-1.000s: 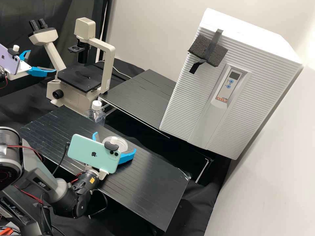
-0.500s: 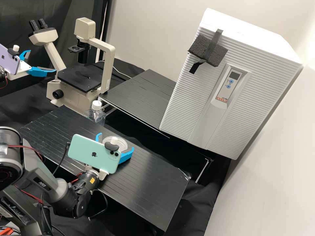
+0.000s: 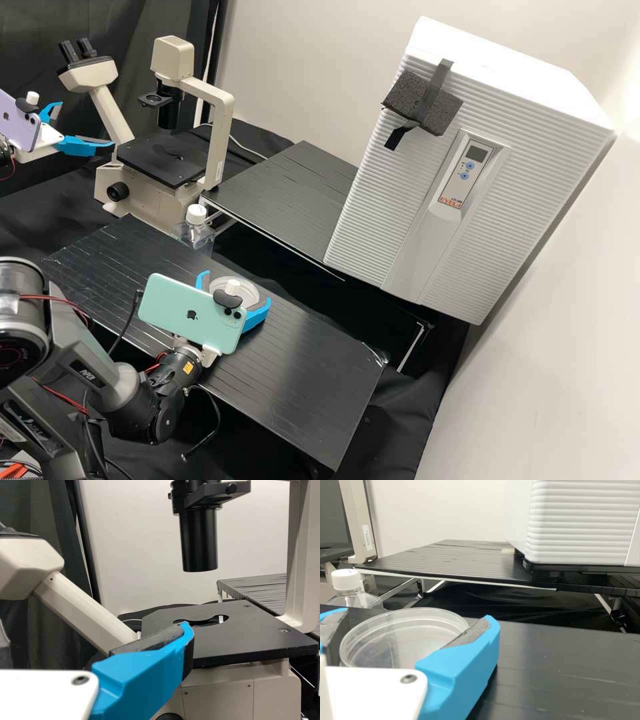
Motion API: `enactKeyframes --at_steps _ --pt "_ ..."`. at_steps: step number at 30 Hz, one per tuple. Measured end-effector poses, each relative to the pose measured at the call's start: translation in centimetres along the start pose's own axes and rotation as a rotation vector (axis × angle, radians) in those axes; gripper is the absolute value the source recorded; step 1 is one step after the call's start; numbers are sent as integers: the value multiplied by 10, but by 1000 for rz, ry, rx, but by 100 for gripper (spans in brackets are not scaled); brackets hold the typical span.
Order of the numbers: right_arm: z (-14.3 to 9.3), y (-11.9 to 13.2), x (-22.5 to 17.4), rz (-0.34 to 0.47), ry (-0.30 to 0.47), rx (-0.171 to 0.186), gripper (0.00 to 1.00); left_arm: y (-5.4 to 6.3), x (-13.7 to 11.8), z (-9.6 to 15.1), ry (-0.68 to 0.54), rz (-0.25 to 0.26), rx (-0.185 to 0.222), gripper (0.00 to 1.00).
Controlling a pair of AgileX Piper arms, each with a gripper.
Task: Open the petri dish lid.
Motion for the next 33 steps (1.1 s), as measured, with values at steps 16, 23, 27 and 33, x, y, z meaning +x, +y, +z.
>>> enactKeyframes --at_steps 16,23,27,33 --pt "-22 6 -14 20 72 -48 0 0 0 0 0 0 0 100" --pt "-21 18 -21 138 31 -64 0 0 0 0 0 0 0 100" --pt "-12 30 -24 260 -33 -12 0 0 0 0 0 0 0 100" --pt "13 39 -27 356 -146 112 0 0 0 0 0 0 0 100"
